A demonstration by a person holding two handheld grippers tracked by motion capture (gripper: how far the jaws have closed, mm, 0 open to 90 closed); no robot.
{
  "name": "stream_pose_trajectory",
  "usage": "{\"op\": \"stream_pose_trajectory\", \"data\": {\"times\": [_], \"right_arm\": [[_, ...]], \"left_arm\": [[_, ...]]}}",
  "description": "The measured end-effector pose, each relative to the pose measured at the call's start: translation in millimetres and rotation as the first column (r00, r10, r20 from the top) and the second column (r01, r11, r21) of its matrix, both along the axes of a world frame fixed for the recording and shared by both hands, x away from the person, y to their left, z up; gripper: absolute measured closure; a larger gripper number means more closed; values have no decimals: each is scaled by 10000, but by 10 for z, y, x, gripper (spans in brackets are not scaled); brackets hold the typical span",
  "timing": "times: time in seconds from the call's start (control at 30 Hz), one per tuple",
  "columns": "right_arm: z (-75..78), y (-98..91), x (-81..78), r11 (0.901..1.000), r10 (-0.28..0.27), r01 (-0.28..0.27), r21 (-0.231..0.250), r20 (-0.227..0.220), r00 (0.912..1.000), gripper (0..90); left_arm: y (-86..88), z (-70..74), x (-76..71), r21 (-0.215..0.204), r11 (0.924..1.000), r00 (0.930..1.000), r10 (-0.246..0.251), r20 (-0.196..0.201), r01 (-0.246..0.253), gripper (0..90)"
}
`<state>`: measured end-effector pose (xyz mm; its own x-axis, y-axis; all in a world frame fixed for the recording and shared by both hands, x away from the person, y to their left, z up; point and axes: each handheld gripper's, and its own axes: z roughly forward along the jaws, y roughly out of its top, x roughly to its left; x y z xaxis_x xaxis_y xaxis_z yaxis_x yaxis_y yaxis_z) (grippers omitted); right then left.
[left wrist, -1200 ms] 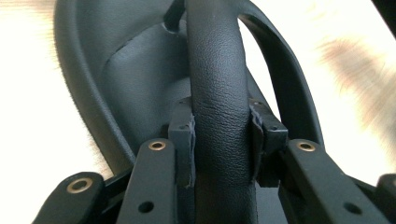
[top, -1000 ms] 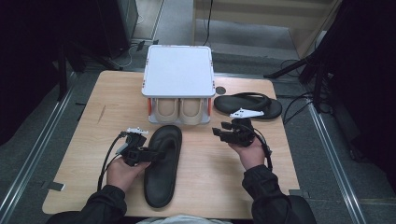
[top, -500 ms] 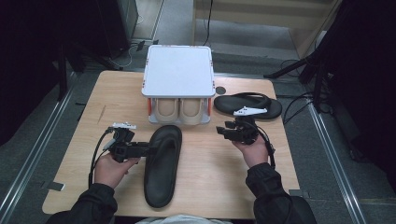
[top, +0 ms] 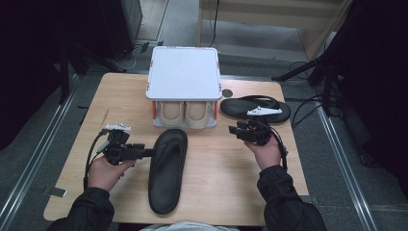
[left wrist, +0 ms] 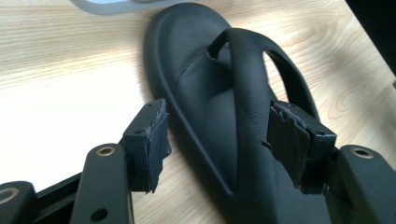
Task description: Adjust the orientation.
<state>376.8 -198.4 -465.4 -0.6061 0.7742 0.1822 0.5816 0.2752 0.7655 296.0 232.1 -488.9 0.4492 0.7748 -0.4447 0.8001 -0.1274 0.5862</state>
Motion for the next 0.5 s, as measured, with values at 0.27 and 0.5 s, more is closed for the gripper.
{"op": "stream_pose_trajectory", "data": {"times": [0.27, 0.5], "right_arm": [[83, -45, 132, 9989, -409, 412, -212, 133, 9991, 671], [28, -117, 353, 9956, -937, 937, 71, -39, 9956, 740]], "left_arm": [[47, -4, 2, 7, 9999, 9999, 109, -5, -109, 388], [55, 1, 13, -64, 9999, 9999, 125, 12, -125, 388]]}}
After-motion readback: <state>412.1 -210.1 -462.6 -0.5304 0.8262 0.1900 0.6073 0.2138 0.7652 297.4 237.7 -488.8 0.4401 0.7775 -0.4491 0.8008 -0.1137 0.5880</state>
